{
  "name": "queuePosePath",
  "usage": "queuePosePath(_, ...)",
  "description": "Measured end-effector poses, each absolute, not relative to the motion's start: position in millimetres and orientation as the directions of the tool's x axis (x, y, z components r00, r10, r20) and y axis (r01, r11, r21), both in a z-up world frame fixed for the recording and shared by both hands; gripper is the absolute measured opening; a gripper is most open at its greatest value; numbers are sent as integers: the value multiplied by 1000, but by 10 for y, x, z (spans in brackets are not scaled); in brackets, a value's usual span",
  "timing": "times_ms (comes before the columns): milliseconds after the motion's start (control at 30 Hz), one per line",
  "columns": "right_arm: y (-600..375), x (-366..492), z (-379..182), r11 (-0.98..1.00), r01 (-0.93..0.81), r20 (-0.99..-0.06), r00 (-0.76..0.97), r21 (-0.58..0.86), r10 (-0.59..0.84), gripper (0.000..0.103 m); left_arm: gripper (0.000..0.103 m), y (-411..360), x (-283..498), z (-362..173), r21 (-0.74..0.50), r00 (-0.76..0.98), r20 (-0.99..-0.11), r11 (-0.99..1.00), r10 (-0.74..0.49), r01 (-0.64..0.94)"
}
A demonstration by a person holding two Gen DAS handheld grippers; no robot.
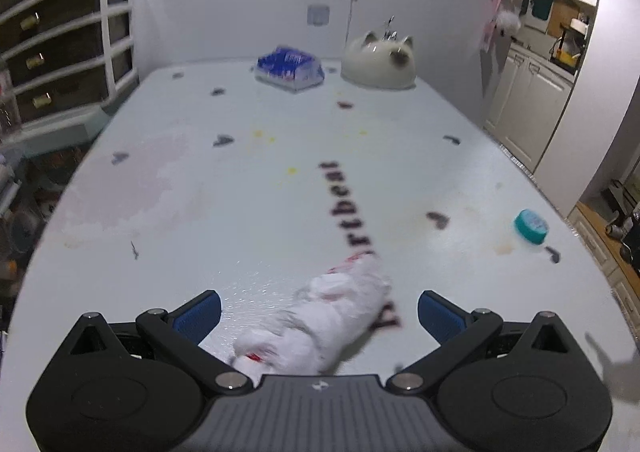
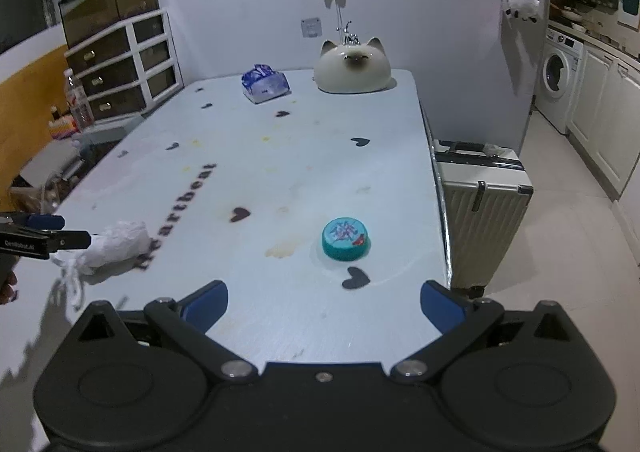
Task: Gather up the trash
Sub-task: 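Grasp the white plastic bag with the left gripper while the right grasps the teal lid, then carry the white plastic bag and teal lid over the yellow bin with both grippers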
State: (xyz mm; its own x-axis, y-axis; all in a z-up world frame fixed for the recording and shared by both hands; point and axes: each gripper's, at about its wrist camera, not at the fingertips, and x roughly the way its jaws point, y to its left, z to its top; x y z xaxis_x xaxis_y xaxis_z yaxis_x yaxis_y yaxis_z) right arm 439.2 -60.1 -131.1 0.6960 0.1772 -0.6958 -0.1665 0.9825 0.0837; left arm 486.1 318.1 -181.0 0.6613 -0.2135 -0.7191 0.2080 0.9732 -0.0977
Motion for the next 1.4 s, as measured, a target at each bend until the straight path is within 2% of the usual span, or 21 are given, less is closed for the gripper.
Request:
queuePosePath(200,-581,4802,-1477,985,-162,-713,683,65,160,103,103,3309,5019,-2053,-177,580,-764,956,-283,234)
queuePosePath(367,-531,5153,-1643,986,-163,-731,668,42,141,102,103,3222,4840,-2128,-258,514,-776,927,-366,271)
queuePosePath(533,-441,5458,-1870,985,-171,-762,633,34,136,90,102,3039,4569,-2134,-362,448,-763,882,-466,301)
queuePosePath(633,-399,5573,-2000,986,-167,-779,614,26,124,80,101,2908,4452,-2106,-403,427,-752,863,-502,305)
queuePosePath(700,-384,5621,-2064,986,-166,-787,605,21,118,77,100,2839,4424,-2075,-413,433,-745,861,-507,296)
queuePosePath(800,-374,5664,-2133,989,-151,-787,610,4,96,71,96,2772,4432,-2010,-389,476,-752,890,-457,239)
queuePosePath(867,-366,5666,-2119,987,-161,-779,619,1,101,58,92,2733,4472,-1979,-365,498,-766,913,-407,184)
queuePosePath(900,-358,5658,-2102,986,-165,-777,621,-1,104,49,90,2716,4497,-1970,-348,506,-774,923,-381,163)
queuePosePath(1033,-329,5525,-2073,982,-189,-787,603,17,130,48,82,2634,4581,-1966,-271,524,-807,959,-273,82)
queuePosePath(1300,-232,4989,-2039,975,-218,-808,567,38,159,48,56,2536,4614,-2044,-202,527,-836,979,-151,-39)
queuePosePath(1400,-196,4827,-2018,972,-233,-816,553,41,167,48,52,2507,4602,-2056,-191,531,-835,981,-142,-39)
